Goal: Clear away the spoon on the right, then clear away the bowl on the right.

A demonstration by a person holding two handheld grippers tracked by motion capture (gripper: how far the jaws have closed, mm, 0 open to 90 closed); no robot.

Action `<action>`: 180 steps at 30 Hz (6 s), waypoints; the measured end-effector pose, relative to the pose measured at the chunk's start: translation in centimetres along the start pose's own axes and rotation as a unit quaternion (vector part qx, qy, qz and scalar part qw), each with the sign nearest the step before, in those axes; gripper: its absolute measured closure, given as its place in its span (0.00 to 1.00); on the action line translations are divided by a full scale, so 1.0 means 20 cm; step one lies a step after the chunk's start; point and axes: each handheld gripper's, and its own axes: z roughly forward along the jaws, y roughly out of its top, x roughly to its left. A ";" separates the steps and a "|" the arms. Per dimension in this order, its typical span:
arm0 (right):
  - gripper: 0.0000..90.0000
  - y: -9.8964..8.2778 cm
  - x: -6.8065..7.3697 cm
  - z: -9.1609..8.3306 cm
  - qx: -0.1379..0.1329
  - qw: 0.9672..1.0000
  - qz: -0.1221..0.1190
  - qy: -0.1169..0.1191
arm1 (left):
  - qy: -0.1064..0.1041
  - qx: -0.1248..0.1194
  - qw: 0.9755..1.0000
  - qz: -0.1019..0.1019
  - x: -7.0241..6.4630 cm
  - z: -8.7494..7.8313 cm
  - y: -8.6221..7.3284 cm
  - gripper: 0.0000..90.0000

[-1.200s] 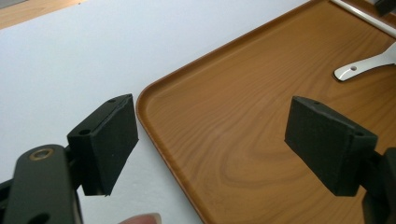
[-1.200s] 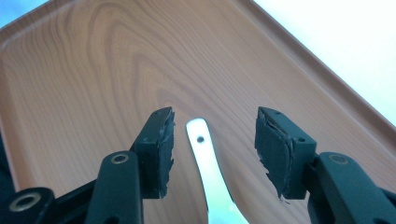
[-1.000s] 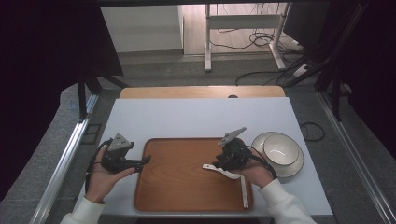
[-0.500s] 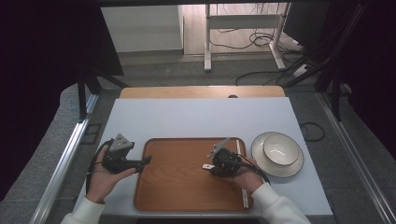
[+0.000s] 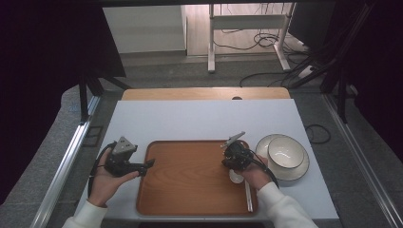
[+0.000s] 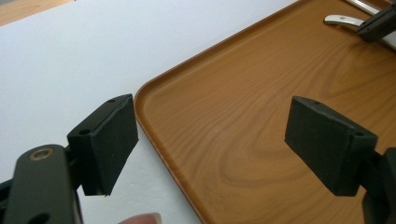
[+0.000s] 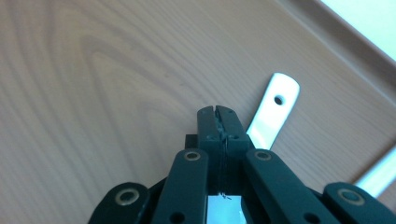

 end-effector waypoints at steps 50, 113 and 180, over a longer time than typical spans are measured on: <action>0.53 -0.09 -0.18 -0.55 -0.125 0.992 0.024 0.026 | -0.001 -0.006 1.000 0.005 -0.01 0.00 0.02 0.19; 0.84 -0.58 -0.81 -0.50 0.020 0.968 0.239 -0.071 | 0.005 -0.003 1.000 -0.001 0.00 -0.01 0.00 0.18; 0.92 -0.26 -0.48 -0.63 -0.086 0.989 0.116 -0.011 | 0.007 -0.002 1.000 -0.003 0.01 0.00 0.00 0.18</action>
